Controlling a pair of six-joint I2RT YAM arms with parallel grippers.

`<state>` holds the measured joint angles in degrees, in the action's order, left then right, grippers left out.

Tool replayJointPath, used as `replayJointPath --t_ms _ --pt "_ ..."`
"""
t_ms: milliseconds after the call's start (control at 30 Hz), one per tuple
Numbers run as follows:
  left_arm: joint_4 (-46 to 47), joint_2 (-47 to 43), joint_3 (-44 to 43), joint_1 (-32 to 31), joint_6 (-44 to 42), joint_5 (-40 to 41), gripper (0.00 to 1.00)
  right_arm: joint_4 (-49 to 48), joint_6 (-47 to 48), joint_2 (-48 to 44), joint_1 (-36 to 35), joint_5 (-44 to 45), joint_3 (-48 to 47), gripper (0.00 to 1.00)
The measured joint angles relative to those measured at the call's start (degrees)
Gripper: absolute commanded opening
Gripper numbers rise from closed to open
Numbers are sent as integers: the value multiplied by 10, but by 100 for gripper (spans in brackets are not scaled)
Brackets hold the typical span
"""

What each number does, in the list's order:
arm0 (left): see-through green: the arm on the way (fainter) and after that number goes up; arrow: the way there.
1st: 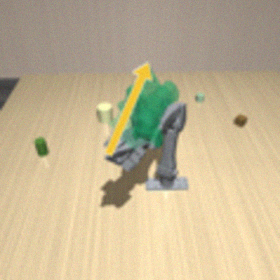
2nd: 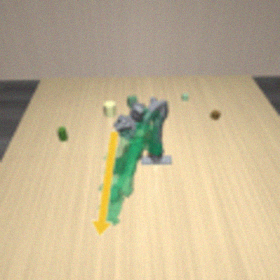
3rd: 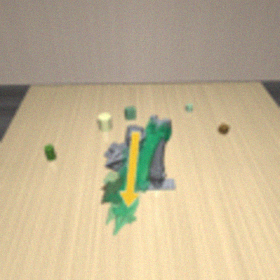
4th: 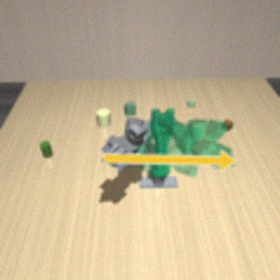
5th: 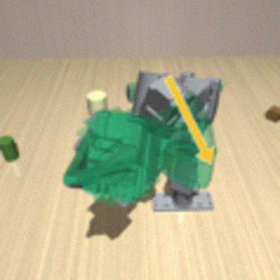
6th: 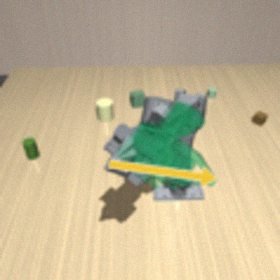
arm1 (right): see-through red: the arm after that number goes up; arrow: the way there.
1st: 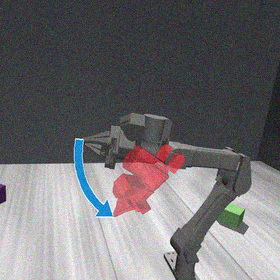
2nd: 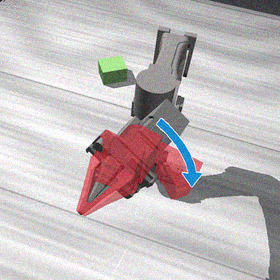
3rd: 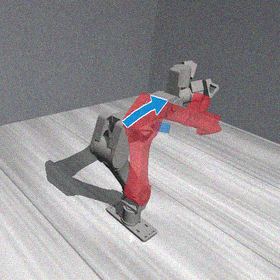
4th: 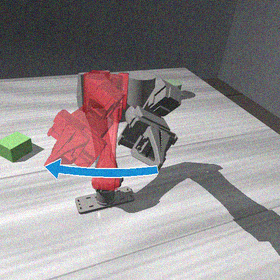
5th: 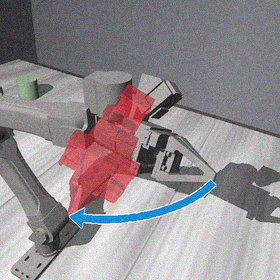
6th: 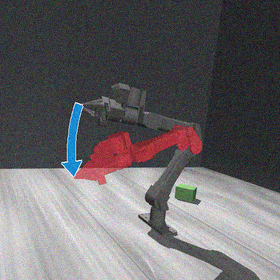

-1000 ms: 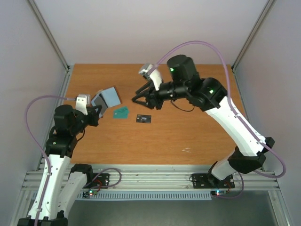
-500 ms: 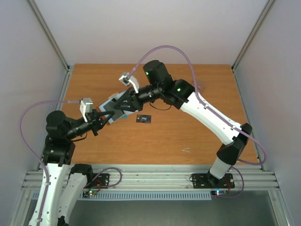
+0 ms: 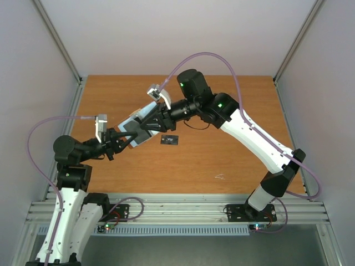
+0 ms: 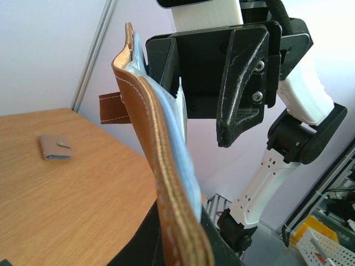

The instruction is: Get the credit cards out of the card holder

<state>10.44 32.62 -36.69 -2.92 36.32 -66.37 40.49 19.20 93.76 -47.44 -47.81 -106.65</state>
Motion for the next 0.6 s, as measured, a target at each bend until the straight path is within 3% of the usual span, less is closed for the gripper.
replayJointPath --t_ms 200,433,500,600 --pt "25 0 1 0 14 -14 0 4 6 0 3 -24 0 3" --pt "37 0 1 0 21 -17 1 -15 0 -3 6 -65 8 1" --pt "37 0 1 0 21 -17 7 -17 0 -4 8 -68 11 1" --pt "37 0 1 0 23 -16 0 -21 -1 -7 11 -70 14 1"
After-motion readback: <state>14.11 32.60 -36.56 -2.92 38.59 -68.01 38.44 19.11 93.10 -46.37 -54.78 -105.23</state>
